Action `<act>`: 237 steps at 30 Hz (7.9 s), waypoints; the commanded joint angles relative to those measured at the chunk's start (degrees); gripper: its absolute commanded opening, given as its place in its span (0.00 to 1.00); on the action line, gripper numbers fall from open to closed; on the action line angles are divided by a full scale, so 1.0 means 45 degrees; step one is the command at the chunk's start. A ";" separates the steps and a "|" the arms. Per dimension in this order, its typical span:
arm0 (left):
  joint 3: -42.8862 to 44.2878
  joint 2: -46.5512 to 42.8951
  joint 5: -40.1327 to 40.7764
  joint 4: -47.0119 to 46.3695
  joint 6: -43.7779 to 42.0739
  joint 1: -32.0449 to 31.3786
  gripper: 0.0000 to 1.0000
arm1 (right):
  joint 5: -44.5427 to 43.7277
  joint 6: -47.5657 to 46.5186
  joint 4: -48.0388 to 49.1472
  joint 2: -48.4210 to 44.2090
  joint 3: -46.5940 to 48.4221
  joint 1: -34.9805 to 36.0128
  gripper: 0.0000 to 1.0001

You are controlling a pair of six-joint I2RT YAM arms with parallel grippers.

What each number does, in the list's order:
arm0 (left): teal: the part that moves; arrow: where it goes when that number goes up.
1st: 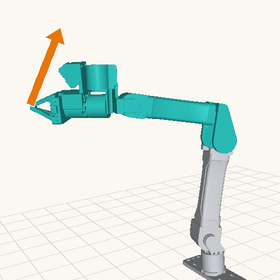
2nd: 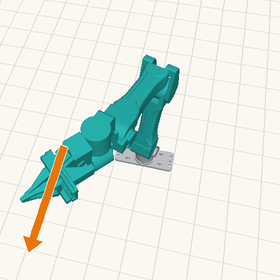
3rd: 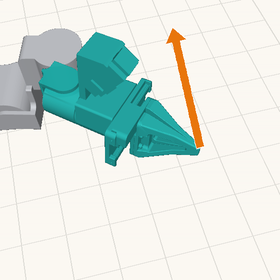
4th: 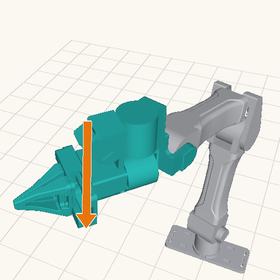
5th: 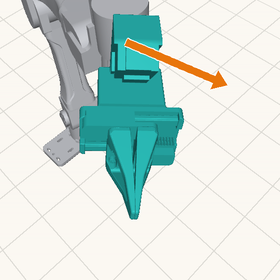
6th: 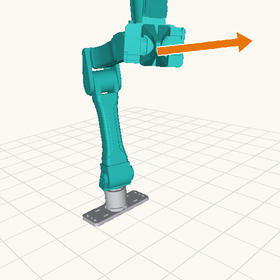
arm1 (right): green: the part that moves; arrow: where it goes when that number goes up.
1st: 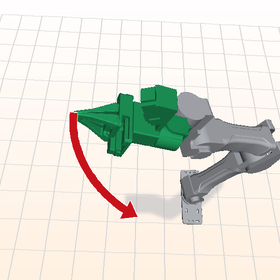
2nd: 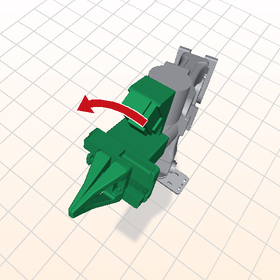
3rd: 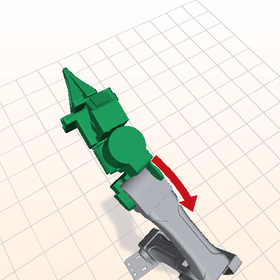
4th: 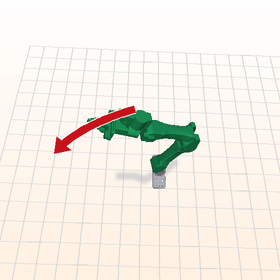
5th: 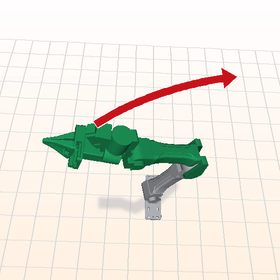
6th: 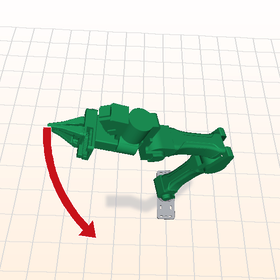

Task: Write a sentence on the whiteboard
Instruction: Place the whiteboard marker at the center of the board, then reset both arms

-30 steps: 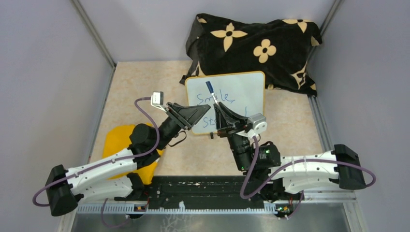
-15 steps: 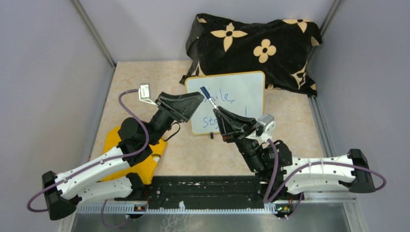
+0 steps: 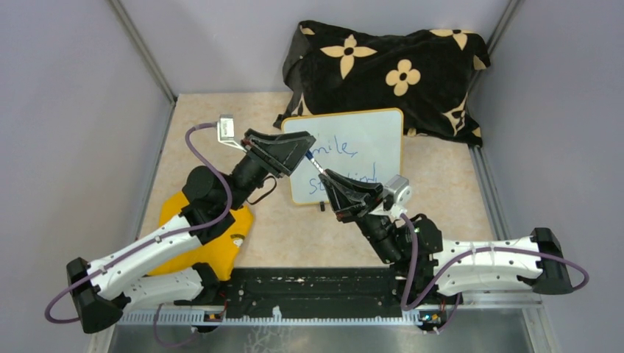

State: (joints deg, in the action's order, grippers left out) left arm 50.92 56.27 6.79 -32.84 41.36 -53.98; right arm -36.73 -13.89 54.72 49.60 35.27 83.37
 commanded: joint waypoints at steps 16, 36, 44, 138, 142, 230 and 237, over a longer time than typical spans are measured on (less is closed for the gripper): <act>-0.1083 -0.0164 -0.2250 -0.1276 0.2640 0.0608 0.50 | -0.0480 -0.0087 0.0984 -0.0279 -0.0197 -0.0079 0.00; -0.1284 0.0927 -0.4133 -0.2067 0.3438 0.0608 0.00 | -0.0956 -0.0319 0.1473 0.0072 -0.0163 -0.0091 0.00; -0.1696 0.1767 -0.4973 -0.2071 0.4450 0.0210 0.00 | -0.1172 -0.0781 0.2309 0.0538 -0.0103 -0.0093 0.00; -0.0637 0.2617 -0.0518 1.3058 -0.2963 0.5350 0.00 | -0.4337 0.3572 -1.0389 -0.5056 -0.0889 -0.0229 0.60; -0.0654 0.3955 -0.0642 1.2365 -0.2775 0.5423 0.00 | -0.4083 0.3909 -1.0683 -0.4957 -0.0824 -0.0227 0.60; -0.0773 0.4738 -0.1014 1.1879 -0.3090 0.5882 0.58 | -0.3479 0.5187 -1.1339 -0.2627 -0.0297 -0.0228 0.58; -0.0997 0.3219 -0.0305 1.1792 -0.3709 0.5882 0.63 | -0.3204 0.4633 -1.0825 -0.1744 -0.0144 -0.0246 0.58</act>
State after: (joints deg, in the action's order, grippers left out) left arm 46.96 74.15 2.39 19.77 27.62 -27.70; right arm -52.18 9.04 1.76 40.36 31.18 82.67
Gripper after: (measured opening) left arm 0.624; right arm 0.583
